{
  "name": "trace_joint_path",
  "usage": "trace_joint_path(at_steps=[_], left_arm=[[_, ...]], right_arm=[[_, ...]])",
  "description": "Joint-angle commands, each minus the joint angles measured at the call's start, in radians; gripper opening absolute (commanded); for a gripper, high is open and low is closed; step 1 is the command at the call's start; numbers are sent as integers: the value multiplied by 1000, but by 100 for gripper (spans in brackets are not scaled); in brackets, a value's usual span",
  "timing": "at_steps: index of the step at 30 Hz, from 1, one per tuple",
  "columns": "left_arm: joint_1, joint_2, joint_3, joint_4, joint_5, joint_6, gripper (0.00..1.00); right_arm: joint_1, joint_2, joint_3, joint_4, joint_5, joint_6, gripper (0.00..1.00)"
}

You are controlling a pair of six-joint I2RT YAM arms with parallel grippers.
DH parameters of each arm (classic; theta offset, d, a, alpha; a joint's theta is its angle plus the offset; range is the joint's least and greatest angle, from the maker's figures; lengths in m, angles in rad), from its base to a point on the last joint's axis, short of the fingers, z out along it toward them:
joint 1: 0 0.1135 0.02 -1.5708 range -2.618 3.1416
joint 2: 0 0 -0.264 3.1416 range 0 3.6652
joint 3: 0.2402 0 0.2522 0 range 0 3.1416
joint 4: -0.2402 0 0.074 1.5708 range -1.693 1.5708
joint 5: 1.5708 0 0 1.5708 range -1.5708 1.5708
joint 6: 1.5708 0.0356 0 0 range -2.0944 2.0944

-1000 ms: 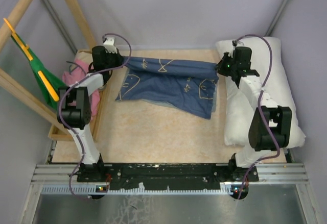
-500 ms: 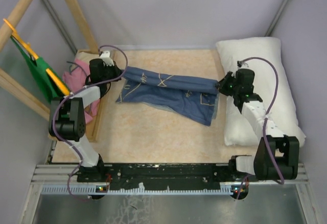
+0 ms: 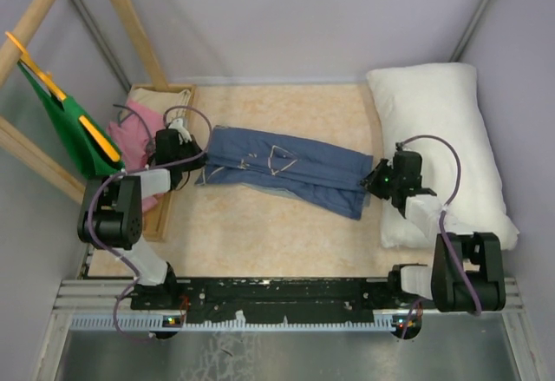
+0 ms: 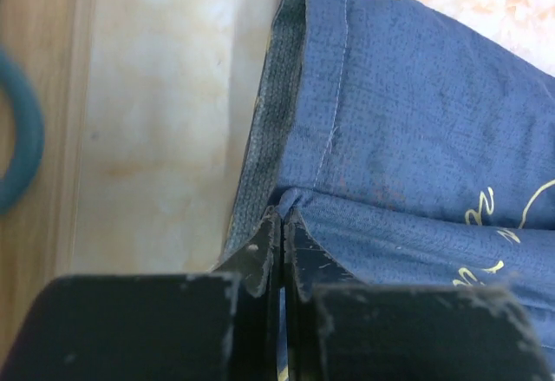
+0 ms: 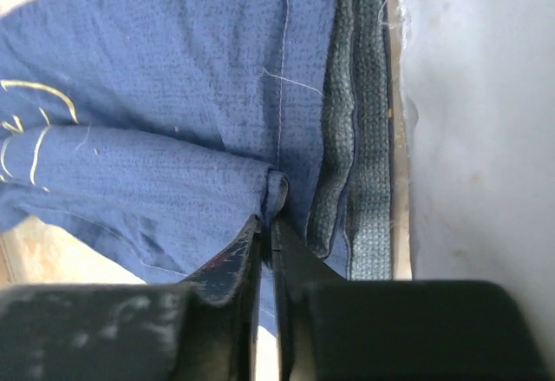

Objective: Remove the pillowcase from the pillow
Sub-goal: Fold the pillowcase at the center of the board.

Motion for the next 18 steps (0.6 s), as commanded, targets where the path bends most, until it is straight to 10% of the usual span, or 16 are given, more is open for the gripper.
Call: trace_joint_path(at_steps=[1,8,18], left_arm=[[-23,-168,-158,235,-149,-54,1],[-255,-387,-270,443,-359,129,85],[-435,-146,41,268,-505,253,84]], right_arm=[[19,-72,-18,49,88,5,17],[146,-199,50,116,335,-19,63],[329,170,519,-92,483,-204,66]])
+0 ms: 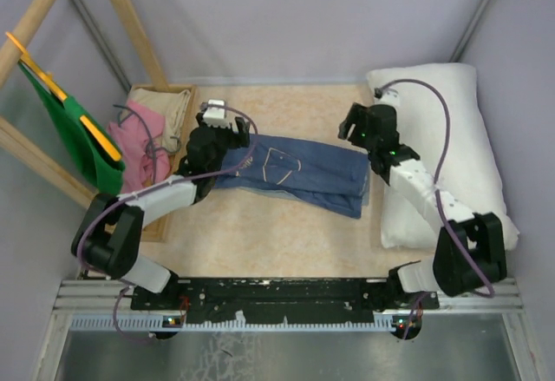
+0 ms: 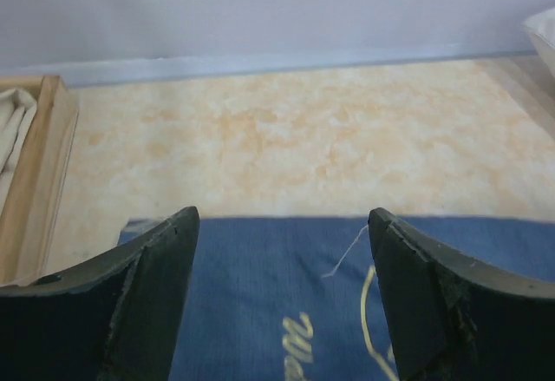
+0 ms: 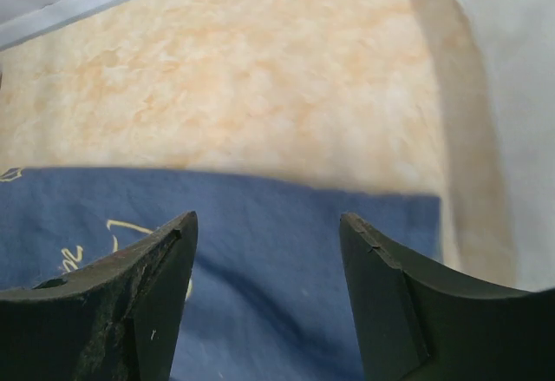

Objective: Remove the pillowcase from the pillow
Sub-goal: Fold the pillowcase at the center of the board.

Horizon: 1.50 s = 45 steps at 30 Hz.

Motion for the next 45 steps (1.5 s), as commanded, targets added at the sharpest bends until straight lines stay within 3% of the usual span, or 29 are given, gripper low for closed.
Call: trace_joint_path(at_steps=[1,3,8,15,20,25,27,32,35,37,45], left_arm=[[-19,189,224,-188,-94,18,84],[-21,232,251,-230,-77,-35,83],[-21,247,155,-224,12,-150,84],[-19,231,43,-259,5,-219,84],[-18,182,71,-283,-1,-145,84],[-19,149,140,-240,132,-70,84],[-19,187,168,-197,200,-70,74],[-17,352,299,-206,370,-110,38],[-17,427,335,-193,439,-160,13],[-14,458,337,-179,456,-190,4],[95,460,203,-146,428,-312,0]], right_arm=[[102,182,211,-106,72,-100,66],[142,217,218,-93,44,-94,66],[164,252,43,26,-91,-7,63],[155,256,-143,82,-99,38,61],[124,210,-118,95,-86,15,60],[130,241,46,119,-128,0,55],[138,303,121,125,-180,15,41],[186,502,312,103,-313,68,2],[209,605,398,82,-382,93,0],[210,655,417,90,-440,128,0],[126,670,241,159,-478,147,0]])
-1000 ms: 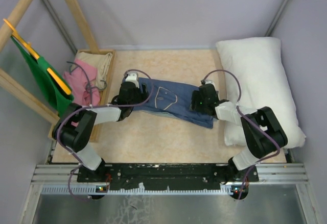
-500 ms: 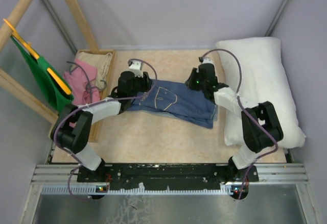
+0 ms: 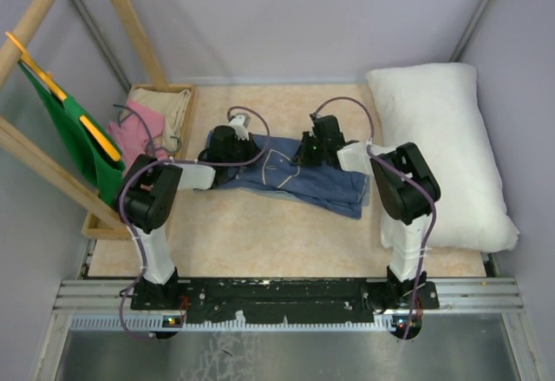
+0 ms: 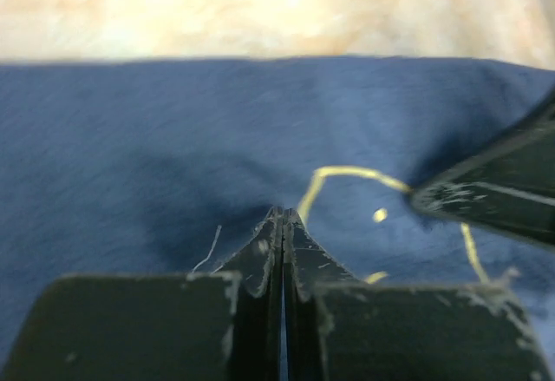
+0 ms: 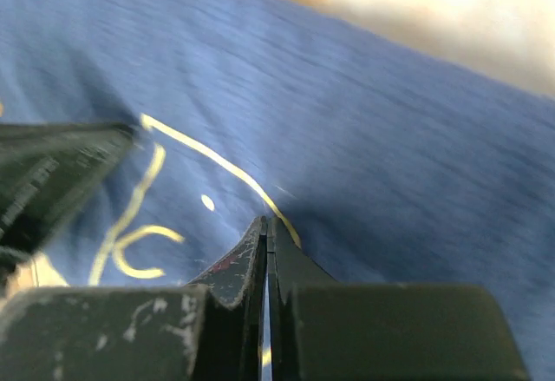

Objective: Remove the pillowcase from the pillow
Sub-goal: Fold the pillowcase at the center of the board.

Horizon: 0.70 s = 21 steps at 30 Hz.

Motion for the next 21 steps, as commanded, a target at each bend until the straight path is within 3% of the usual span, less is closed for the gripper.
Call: trace_joint_path(at_steps=[1,9,15,16,17,19,21], left_arm=[[94,-30,-93,45,12,-98,0],[189,-112,-181,-106,-162,-110,0],[211,-186,-120,-220,-172,-123,3],[215,-201,-102,-244,-175,-119,10],[219,-211,-80,-273,-180,-120,23],[243,-223,-42,-339,-179,-126,57],[281,-228,-27,-372,-146,-130,78]], right_arm=[[-96,-42,-122,85,-53,27,0],[-352,-125,-338,147,-19,33,0],[-385,-112,-258,139,-11,37,0],[-385,-105,-233,141,-21,37,0],[-384,-97,-205,141,-36,33,0],[-382,-85,-141,126,-72,27,0],[-377,-82,-90,106,-92,17,1]])
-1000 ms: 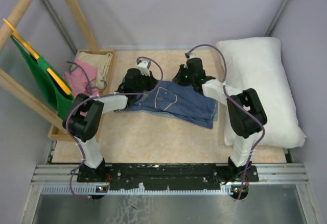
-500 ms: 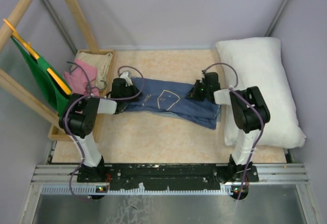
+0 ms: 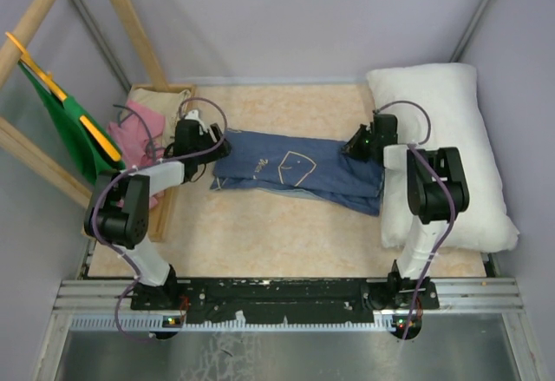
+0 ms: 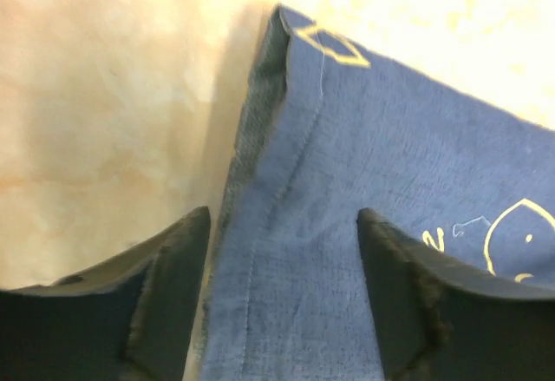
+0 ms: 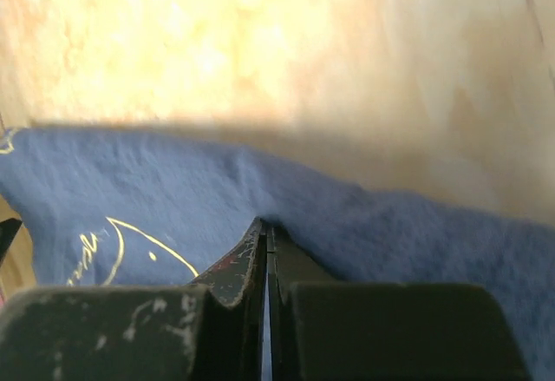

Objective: Remove the pillowcase from the pillow
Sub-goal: Fold the pillowcase at the center of the board.

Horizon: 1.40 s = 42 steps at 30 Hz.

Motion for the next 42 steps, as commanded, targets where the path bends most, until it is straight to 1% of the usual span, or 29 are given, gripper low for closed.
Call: trace_joint_path(at_steps=[1,3,6,7,9,11,13,16,22,27,29,32,35,36,38,39,40,42], left_arm=[[79,-45,60,-114,24,-8,83],[114,-36,50,-91,115,9,88],[134,14,74,-109,263,67,89],[136,36,83,-126,301,77,89],[136,59,63,-106,349,79,90],[138,74,31,-61,399,72,90],[139,103,26,-61,467,67,90],[138,134,13,-60,520,49,89],[122,157,-68,28,577,-32,87],[44,185,-87,49,554,-48,82],[26,191,-81,49,534,-54,73],[24,182,-67,33,492,-50,52],[31,147,-32,-68,380,-8,35],[36,129,-20,-102,340,5,29],[51,90,-6,-170,239,22,9],[57,68,2,-211,183,31,2],[63,48,15,-251,115,37,0],[65,4,41,-338,-42,39,0]], right_arm=[[7,6,143,-18,-16,-40,3],[14,-5,162,-24,-24,-40,11],[28,-25,166,-20,-42,-27,32],[33,-27,166,-18,-53,-23,36],[44,-31,167,-13,-73,-11,41],[53,-35,167,-8,-95,-2,43],[64,-41,164,1,-109,5,45],[69,-49,155,20,-125,21,45],[68,-57,147,45,-151,45,46],[73,-59,144,72,-177,67,46],[74,-59,144,75,-185,69,46],[75,-68,138,77,-192,70,46],[77,-83,126,82,-192,73,46],[78,-90,123,83,-191,72,46],[81,-101,117,81,-187,71,46],[86,-105,115,77,-182,67,46],[90,-112,115,72,-175,62,46],[102,-119,118,45,-155,47,46]])
